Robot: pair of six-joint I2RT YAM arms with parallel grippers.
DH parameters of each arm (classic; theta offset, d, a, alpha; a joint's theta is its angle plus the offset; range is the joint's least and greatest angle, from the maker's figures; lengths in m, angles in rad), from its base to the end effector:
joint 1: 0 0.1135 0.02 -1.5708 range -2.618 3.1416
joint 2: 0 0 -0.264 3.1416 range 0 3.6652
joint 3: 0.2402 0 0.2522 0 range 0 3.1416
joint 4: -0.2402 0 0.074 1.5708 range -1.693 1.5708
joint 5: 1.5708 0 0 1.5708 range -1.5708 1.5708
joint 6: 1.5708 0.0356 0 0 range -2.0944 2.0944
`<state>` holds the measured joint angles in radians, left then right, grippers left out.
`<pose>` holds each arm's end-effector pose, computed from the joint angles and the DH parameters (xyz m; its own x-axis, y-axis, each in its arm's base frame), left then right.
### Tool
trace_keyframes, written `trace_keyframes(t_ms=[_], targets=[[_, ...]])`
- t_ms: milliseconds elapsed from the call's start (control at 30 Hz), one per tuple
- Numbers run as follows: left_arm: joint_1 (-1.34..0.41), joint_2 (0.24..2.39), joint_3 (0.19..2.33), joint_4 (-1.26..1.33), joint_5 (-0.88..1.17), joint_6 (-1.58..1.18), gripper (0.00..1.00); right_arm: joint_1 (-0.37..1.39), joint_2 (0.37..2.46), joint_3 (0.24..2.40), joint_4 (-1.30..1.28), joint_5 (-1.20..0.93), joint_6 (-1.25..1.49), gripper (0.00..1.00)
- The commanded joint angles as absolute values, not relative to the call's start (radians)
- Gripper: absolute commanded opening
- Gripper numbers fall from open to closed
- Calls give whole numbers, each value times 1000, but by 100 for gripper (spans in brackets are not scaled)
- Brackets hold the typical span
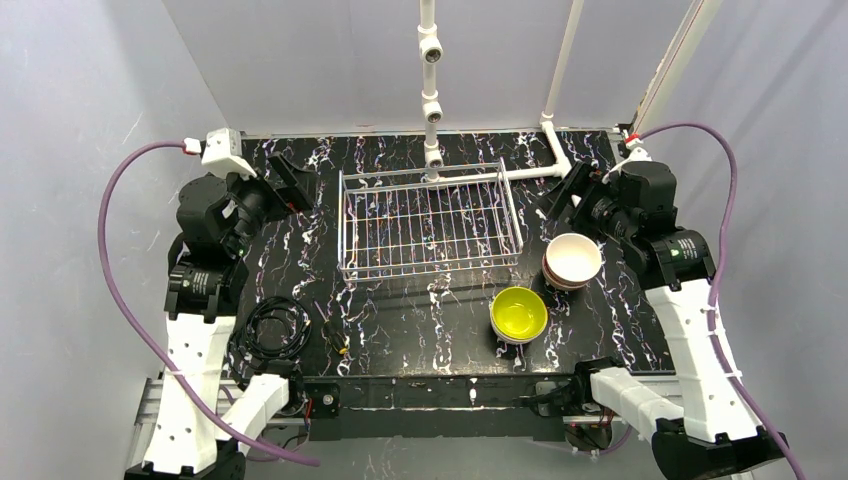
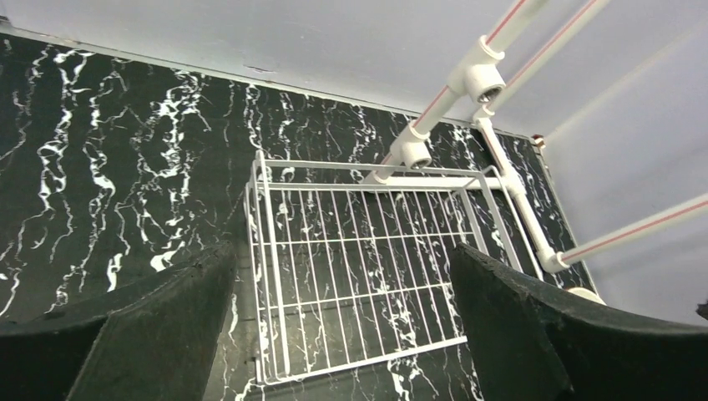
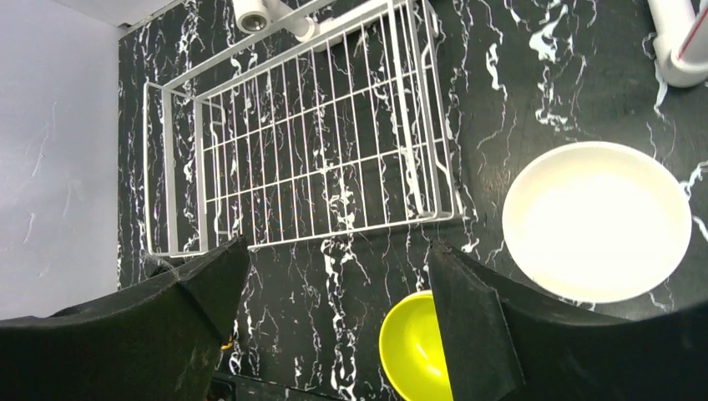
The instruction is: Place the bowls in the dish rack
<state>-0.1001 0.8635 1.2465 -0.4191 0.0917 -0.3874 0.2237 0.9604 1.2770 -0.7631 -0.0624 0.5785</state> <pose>0.1615 -0.0195 0.4574 -0.1052 -0.3675 -0.9240 0.1629 0.9103 -0.3806 0.1766 0.0424 0.4158 -0.5036 0.4451 -0.7405 -0.0011 0.8568 0.5157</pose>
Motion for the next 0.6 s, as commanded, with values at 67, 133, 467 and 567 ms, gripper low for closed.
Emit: trace_keyframes(t_ms=[67, 133, 467, 567], targets=[[-97, 801, 1212, -381, 229, -407, 98, 220, 924, 1282, -909, 52, 656, 91], [-97, 786, 1191, -380, 267, -408, 98, 220, 905, 1260, -945, 101, 672, 92], [-97, 793, 1130, -451, 491, -367, 98, 221, 900, 1193, -1098, 347, 677, 81], [-97, 805, 1130, -485, 411, -362, 98, 221, 878, 1162, -1107, 401, 686, 80]])
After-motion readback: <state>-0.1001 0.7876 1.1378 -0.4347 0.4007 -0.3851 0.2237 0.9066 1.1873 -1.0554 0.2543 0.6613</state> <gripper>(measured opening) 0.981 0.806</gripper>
